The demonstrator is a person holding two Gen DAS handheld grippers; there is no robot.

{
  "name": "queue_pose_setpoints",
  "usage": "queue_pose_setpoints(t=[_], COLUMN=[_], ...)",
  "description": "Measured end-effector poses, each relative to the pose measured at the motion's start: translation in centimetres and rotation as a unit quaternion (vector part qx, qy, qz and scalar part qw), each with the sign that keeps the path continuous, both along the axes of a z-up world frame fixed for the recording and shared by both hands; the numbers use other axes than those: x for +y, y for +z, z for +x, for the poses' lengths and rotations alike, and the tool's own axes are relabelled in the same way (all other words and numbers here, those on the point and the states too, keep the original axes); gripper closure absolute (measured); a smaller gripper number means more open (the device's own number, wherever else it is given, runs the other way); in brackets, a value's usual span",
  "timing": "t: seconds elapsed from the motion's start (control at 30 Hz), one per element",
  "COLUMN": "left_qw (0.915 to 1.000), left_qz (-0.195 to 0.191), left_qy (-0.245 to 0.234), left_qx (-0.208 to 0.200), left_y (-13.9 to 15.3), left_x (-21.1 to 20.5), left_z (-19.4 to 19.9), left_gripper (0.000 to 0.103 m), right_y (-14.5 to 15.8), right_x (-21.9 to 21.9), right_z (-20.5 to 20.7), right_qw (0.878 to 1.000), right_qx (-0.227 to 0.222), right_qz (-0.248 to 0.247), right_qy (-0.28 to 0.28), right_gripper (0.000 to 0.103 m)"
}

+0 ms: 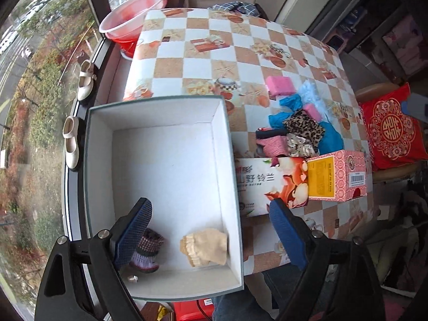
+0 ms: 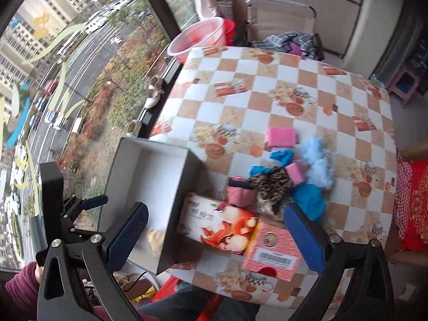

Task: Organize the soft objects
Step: 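Grasp the red-striped sock with the left tool while the right tool grasps a blue cloth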

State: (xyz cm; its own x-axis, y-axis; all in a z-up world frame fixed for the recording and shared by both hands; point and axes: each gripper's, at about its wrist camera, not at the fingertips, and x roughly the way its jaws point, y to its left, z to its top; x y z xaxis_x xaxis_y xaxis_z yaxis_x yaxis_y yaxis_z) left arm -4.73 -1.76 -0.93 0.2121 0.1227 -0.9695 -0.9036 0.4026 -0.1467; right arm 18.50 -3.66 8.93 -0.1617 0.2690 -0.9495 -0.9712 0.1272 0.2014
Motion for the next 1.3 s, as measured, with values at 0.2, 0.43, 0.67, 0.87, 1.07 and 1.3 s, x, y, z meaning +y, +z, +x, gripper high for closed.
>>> queue_pose_setpoints(t=[0.2, 0.43, 0.67, 0.87, 1.07, 1.3], left_qw=[0.9951, 0.9847, 0.9721, 0.9663, 0.9609, 0.9545], left_qz=[-0.055, -0.104, -0.159, -0.162, -0.175, -0.21], left_qy=[-0.066, -0.089, -0.081, -0.07, -0.065, -0.05], left_qx=[0.05, 0.108, 0.152, 0.187, 0.205, 0.205], left_y=[-4.2, -9.1, -14.3, -16.4, -17.7, -20.0], left_x=[3.4, 5.4, 7.2, 8.0, 8.1, 8.4], left_z=[8.5, 14.2, 16.4, 17.8, 18.3, 17.3], left_gripper=[0.011, 0.011, 0.011, 0.011, 0.011, 0.011], right_y=[-8.5, -15.9, -20.5, -24.7, -25.9, -25.2], right_x=[-1.5, -4.3, -2.5, 0.0, -1.9, -6.0], right_z=[12.2, 15.6, 15.3, 13.7, 15.8, 21.9], right_qw=[0.984, 0.967, 0.962, 0.96, 0.959, 0.949], right_qx=[0.027, 0.057, 0.072, 0.06, 0.016, 0.01], right_qz=[-0.101, -0.175, -0.203, -0.24, -0.247, -0.242], right_qy=[-0.145, -0.177, -0.167, -0.131, -0.135, -0.2], right_gripper=[0.001, 0.001, 0.001, 0.001, 0.001, 0.001])
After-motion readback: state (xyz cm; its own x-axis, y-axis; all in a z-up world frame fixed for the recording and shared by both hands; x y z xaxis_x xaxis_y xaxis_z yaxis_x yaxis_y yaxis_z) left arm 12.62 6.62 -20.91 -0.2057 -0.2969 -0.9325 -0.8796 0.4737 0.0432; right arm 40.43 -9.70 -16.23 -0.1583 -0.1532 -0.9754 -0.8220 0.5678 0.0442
